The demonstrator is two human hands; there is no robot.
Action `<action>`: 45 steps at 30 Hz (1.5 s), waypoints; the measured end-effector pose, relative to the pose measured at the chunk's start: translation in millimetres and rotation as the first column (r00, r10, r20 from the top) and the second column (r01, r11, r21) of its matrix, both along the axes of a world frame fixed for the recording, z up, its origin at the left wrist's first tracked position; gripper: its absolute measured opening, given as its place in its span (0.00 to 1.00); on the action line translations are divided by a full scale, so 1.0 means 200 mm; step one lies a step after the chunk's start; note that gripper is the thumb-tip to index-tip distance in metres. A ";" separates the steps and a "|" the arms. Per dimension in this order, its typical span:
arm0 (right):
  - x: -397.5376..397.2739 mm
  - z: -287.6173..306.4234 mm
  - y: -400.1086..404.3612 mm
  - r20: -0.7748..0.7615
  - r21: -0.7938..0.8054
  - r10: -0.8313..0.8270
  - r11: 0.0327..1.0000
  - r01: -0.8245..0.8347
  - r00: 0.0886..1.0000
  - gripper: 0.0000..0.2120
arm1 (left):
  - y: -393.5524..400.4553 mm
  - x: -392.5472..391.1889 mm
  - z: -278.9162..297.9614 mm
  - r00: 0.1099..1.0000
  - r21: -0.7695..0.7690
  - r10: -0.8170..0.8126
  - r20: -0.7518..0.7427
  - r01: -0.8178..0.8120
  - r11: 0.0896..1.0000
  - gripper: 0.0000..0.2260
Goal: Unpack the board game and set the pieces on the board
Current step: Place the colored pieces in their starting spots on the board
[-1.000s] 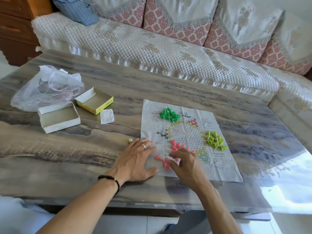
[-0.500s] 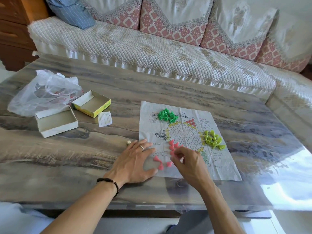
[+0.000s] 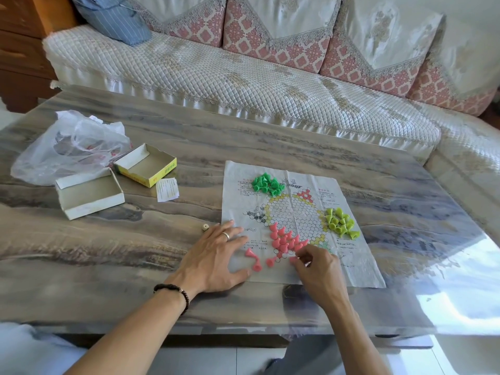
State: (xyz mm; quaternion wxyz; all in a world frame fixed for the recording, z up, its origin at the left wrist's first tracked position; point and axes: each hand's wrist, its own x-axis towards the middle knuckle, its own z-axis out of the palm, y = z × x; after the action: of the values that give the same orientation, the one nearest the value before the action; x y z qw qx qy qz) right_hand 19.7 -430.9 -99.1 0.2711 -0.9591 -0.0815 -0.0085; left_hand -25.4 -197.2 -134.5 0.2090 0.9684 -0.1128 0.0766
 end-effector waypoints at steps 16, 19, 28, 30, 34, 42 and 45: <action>0.01 -0.01 0.05 0.124 0.026 -0.058 0.998 0.055 0.991 0.06 | 0.00 0.00 0.00 1.000 0.016 0.007 -0.025 -0.006 1.000 0.36; -0.02 -0.02 0.05 0.167 0.031 -0.043 0.999 0.038 0.985 0.05 | 0.00 0.00 -0.01 0.999 0.020 0.006 -0.033 -0.006 1.000 0.37; -0.05 -0.03 0.12 -0.021 -0.005 0.295 0.956 -0.295 0.955 0.11 | 0.00 0.01 -0.02 1.000 -0.010 0.019 -0.018 -0.019 1.000 0.37; -0.04 -0.02 0.13 -0.030 -0.030 0.297 0.954 -0.298 0.954 0.09 | 0.00 0.01 -0.02 1.000 -0.012 0.017 -0.021 -0.017 1.000 0.37; -0.05 -0.02 0.11 -0.015 -0.034 0.237 0.971 -0.238 0.971 0.06 | 0.00 0.01 -0.01 1.000 -0.005 0.014 -0.019 -0.014 1.000 0.37; -0.02 0.01 0.06 0.011 -0.116 0.148 0.982 -0.146 0.989 0.09 | 0.01 0.00 -0.01 1.000 0.004 0.013 -0.025 -0.013 1.000 0.37; -0.01 0.02 0.07 -0.049 -0.143 0.168 0.974 -0.173 0.985 0.08 | 0.00 0.00 -0.01 0.999 0.010 0.011 -0.035 -0.011 1.000 0.37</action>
State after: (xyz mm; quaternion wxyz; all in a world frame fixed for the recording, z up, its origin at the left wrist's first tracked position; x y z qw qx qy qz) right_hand 17.1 -417.8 -95.9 0.2011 -0.9658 -0.1589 0.0385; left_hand -24.5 -196.4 -136.9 0.2060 0.9711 -0.1043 0.0601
